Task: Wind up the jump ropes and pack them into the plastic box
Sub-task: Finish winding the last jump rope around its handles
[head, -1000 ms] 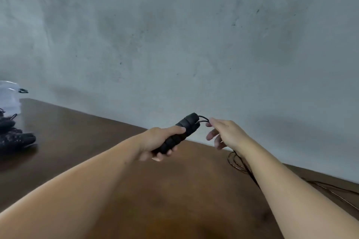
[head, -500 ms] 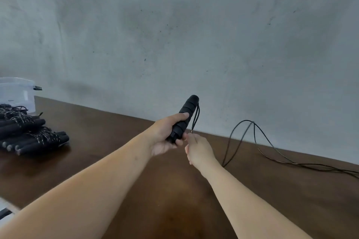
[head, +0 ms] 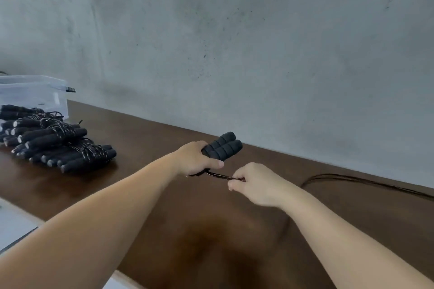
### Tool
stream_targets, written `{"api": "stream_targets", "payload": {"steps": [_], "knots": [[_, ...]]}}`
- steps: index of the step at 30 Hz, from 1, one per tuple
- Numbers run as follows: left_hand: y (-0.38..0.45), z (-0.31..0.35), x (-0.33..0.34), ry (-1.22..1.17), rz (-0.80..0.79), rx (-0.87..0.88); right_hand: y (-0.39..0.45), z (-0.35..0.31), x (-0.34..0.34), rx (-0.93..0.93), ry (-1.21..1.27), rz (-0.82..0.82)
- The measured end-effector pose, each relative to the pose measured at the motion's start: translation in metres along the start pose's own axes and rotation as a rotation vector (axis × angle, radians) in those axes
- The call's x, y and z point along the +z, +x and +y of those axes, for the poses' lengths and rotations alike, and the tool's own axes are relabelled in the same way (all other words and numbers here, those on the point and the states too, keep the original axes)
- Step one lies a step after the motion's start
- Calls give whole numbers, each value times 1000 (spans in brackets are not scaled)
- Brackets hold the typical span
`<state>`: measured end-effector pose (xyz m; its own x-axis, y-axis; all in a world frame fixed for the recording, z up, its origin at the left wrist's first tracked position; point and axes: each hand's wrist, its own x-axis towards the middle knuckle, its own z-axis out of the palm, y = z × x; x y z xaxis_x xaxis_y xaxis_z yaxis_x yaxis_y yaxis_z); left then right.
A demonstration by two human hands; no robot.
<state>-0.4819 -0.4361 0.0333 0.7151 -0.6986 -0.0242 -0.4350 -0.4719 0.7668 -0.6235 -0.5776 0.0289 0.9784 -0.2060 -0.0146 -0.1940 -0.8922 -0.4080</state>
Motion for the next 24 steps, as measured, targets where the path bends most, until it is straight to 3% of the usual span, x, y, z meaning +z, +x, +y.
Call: {"api": "stream_targets", "payload": {"steps": [4,8,13,17,19,22,24], "knots": [[0,-24,-19,289,-92,34,18,-12,-41,-89,18,17],[1,-17,-32,343,-168,50,54,-21,-67,-153,38,-58],[13,-4,-42,395,-265,131,104,-17,-72,-211,267,-130],[30,4,-52,352,-362,191,143,1,-65,-148,583,-256],[41,9,-60,263,-379,201,156,14,-49,-104,868,-262],[68,12,-71,102,-293,174,176,22,-17,-12,1528,-160],[89,7,-74,19,-184,119,190,16,2,-37,1638,-158]]}}
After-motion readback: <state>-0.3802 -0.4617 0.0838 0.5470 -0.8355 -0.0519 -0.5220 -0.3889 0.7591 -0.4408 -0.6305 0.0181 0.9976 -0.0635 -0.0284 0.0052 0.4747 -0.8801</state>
